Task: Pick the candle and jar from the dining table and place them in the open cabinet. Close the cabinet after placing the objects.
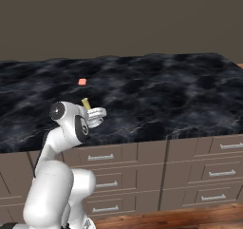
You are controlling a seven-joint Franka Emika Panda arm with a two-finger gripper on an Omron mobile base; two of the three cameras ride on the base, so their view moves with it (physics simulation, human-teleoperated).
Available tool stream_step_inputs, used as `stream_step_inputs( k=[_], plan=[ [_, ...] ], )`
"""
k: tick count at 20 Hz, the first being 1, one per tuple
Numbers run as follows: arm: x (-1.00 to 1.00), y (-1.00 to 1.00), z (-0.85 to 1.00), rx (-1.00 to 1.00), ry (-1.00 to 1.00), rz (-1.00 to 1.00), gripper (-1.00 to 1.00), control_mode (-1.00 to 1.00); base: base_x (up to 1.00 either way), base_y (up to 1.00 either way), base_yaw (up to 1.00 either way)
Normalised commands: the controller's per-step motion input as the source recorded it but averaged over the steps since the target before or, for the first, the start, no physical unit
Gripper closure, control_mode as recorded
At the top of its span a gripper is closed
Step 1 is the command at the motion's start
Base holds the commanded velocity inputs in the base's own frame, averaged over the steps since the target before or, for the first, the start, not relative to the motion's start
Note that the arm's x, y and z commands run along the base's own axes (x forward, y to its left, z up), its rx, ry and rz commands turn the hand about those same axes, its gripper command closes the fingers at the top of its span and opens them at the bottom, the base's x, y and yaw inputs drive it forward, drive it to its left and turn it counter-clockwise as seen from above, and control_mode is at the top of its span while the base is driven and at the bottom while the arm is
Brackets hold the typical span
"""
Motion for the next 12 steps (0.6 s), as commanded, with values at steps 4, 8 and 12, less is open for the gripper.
stream_step_inputs(
  k=[4, 8, 12],
  plan=[
    [-0.09, 0.0, 0.0, 0.08, 0.01, 0.0, 1.0, -1.0, 0.0, 0.0, 0.0],
    [-0.08, 0.0, 0.0, 0.11, 0.01, 0.0, 1.0, -1.0, 0.0, 0.0, 0.0],
    [-0.18, 0.01, 0.0, 0.11, 0.01, 0.01, 1.0, -1.0, 0.0, 0.0, 0.0]
  ],
)
